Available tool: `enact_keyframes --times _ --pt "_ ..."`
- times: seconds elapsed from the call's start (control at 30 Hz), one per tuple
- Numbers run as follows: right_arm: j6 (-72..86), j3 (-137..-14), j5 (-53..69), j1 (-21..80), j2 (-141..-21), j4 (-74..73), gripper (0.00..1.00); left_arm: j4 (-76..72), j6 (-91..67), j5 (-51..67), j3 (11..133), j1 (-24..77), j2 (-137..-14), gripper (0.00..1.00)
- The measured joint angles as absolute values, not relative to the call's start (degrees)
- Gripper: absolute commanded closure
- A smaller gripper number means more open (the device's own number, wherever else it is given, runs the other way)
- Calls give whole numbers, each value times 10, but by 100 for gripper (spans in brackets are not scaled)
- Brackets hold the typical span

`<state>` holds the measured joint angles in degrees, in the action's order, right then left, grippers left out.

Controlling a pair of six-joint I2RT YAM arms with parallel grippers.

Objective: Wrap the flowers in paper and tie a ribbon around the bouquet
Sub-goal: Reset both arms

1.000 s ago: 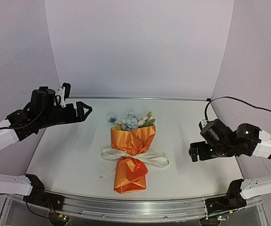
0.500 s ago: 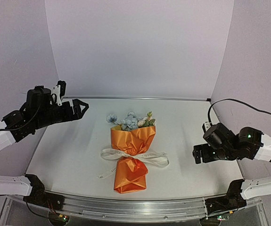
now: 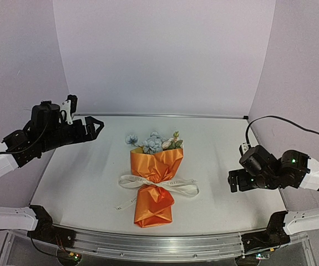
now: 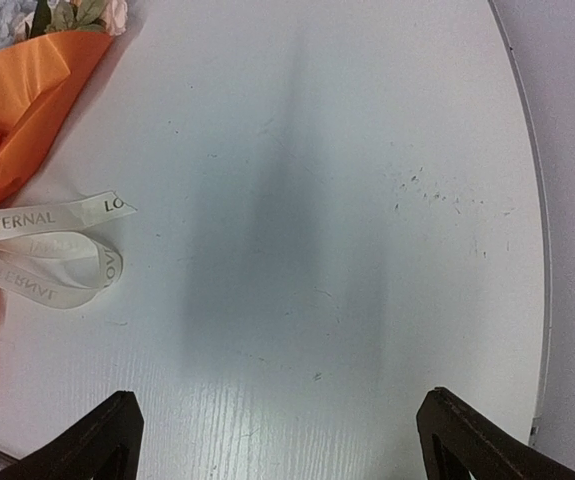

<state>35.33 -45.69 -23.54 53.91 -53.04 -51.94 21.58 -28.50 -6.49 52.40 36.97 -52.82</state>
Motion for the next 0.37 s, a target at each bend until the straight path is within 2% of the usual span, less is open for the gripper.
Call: enact_keyframes --times 0.37 --pt "344 -457 -241 539 -532 -520 2 216 -283 -67 524 370 -528 0"
